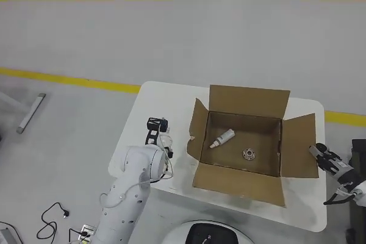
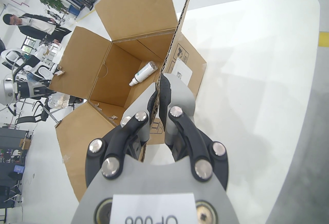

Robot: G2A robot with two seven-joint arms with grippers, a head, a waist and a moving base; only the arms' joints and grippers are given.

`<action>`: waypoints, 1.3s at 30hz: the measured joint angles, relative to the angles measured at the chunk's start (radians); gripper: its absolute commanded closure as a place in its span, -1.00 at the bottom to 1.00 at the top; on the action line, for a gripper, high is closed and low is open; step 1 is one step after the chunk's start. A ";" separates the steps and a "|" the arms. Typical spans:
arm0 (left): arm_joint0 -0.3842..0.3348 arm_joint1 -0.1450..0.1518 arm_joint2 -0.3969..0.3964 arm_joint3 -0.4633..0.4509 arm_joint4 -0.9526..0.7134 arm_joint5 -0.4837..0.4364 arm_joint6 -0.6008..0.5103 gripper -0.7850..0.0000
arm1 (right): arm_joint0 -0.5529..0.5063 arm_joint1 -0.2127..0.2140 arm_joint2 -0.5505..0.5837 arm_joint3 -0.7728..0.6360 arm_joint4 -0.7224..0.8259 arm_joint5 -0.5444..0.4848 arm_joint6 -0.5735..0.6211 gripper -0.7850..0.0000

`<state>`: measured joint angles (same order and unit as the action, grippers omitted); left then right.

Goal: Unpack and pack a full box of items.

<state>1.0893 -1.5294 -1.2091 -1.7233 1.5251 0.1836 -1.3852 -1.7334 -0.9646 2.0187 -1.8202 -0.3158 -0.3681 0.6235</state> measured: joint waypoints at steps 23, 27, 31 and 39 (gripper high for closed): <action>-0.015 -0.002 0.051 0.093 0.008 -0.084 0.080 1.00 | -0.008 -0.003 0.001 0.007 0.003 0.011 -0.026 1.00; -0.003 0.000 0.058 0.133 -0.002 -0.139 0.083 1.00 | -0.010 -0.003 0.016 0.018 0.029 0.024 -0.022 1.00; 0.004 0.000 0.085 0.175 0.013 -0.162 0.131 1.00 | -0.008 -0.003 0.025 0.017 0.046 0.037 -0.015 1.00; -0.012 -0.003 0.116 0.306 0.041 -0.168 0.202 1.00 | -0.007 -0.002 0.033 0.017 0.064 0.042 -0.003 1.00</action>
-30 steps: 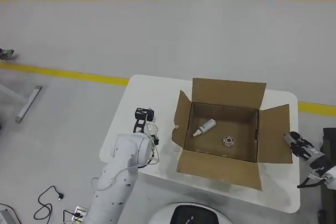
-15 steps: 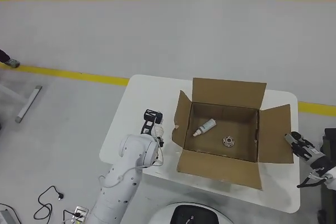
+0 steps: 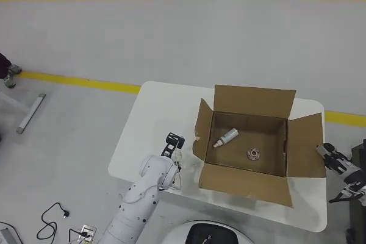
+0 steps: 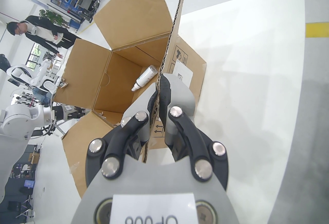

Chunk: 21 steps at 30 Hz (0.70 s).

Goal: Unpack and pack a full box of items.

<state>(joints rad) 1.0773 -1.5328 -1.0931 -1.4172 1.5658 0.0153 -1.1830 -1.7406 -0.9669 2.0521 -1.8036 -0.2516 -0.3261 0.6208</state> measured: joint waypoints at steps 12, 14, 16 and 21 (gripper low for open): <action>-0.060 0.001 -0.066 0.183 -0.024 0.082 0.062 1.00 | -0.003 -0.002 -0.006 -0.006 -0.002 0.009 -0.006 1.00; -0.072 0.001 -0.070 0.206 -0.025 0.077 0.074 1.00 | -0.002 -0.002 -0.009 -0.008 -0.006 0.011 -0.005 1.00; -0.081 0.002 -0.072 0.228 -0.023 0.070 0.087 1.00 | 0.000 -0.002 -0.012 -0.008 -0.008 0.012 -0.004 1.00; -0.100 0.000 -0.068 0.290 -0.025 0.059 0.119 1.00 | 0.005 -0.001 -0.016 -0.006 -0.012 0.012 -0.003 1.00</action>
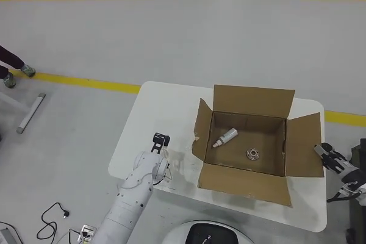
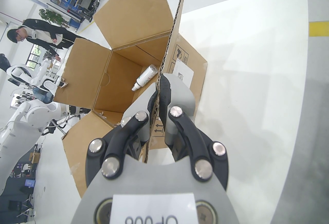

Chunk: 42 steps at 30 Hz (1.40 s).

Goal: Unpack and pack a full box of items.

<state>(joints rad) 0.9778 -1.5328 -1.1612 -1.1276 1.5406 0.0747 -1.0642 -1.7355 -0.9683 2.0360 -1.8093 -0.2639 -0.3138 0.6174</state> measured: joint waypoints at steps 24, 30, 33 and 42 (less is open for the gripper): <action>-0.074 -0.024 0.059 0.176 -0.018 0.001 0.071 -1.00 | 0.010 0.000 -0.011 0.005 -0.016 0.017 0.005 1.00; -0.082 -0.024 0.059 0.187 -0.023 -0.007 0.074 -1.00 | 0.013 0.000 -0.010 0.006 -0.017 0.019 0.005 1.00; -0.084 -0.024 0.053 0.181 -0.029 -0.010 0.075 -1.00 | 0.015 0.001 -0.009 0.008 -0.019 0.020 0.006 1.00; -0.052 -0.009 0.018 0.075 -0.023 -0.028 0.039 -1.00 | 0.014 0.001 -0.010 0.005 -0.024 0.023 0.005 1.00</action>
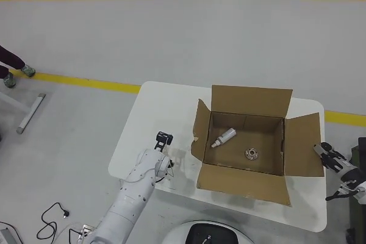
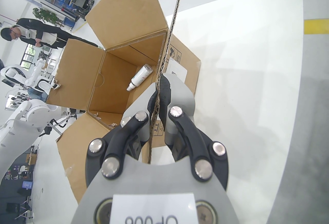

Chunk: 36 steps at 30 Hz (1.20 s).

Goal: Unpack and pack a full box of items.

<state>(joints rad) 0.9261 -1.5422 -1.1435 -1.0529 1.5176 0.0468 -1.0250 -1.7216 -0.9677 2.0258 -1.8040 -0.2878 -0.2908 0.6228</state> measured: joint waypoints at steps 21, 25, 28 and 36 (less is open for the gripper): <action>0.201 0.052 -0.180 -0.905 0.006 -0.033 -0.131 -1.00 | -0.005 -0.002 -0.010 0.018 0.125 0.016 0.062 1.00; 0.176 0.050 -0.148 -0.996 -0.034 -0.064 -0.153 -1.00 | -0.004 -0.002 -0.011 0.018 0.131 0.018 0.066 1.00; 0.155 0.049 -0.119 -1.046 -0.061 -0.086 -0.160 -1.00 | -0.004 -0.002 -0.012 0.018 0.131 0.018 0.068 1.00; 0.051 0.038 -0.003 -1.082 -0.197 -0.162 -0.159 -1.00 | -0.007 -0.002 -0.019 0.022 0.119 0.013 0.065 -1.00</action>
<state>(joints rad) 0.9769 -1.5045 -1.1469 -2.1351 1.3202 -0.1152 -1.1845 -1.7288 -0.9695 2.0073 -1.7823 -0.1690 -0.2779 0.6875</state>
